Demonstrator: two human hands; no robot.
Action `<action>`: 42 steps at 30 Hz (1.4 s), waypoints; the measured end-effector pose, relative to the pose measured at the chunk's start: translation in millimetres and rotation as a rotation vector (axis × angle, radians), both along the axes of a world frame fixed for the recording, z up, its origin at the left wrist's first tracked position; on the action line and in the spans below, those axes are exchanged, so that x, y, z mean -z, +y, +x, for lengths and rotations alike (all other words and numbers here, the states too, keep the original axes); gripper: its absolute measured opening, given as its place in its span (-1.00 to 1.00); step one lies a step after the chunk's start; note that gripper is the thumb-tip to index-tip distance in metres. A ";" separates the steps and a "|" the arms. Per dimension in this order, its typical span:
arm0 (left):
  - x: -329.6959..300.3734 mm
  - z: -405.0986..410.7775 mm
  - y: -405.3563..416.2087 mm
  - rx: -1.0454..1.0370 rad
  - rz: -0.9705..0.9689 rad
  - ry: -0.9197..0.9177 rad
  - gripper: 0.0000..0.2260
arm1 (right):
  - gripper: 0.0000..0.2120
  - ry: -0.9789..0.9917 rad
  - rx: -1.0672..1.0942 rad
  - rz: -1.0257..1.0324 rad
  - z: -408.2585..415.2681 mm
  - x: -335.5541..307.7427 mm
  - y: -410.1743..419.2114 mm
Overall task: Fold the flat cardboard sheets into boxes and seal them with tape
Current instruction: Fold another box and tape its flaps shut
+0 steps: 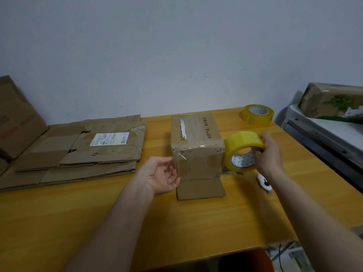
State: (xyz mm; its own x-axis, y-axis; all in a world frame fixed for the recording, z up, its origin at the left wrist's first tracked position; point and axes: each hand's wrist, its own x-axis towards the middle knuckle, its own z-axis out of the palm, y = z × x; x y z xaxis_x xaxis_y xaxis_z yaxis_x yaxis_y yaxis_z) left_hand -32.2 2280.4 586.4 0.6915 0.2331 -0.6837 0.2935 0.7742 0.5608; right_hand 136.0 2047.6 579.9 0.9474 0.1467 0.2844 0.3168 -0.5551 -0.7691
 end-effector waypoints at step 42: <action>-62.1 76.1 -19.9 0.813 2.012 0.071 -0.58 | -0.72 0.260 0.046 -0.601 -21.2 36.5 -42.2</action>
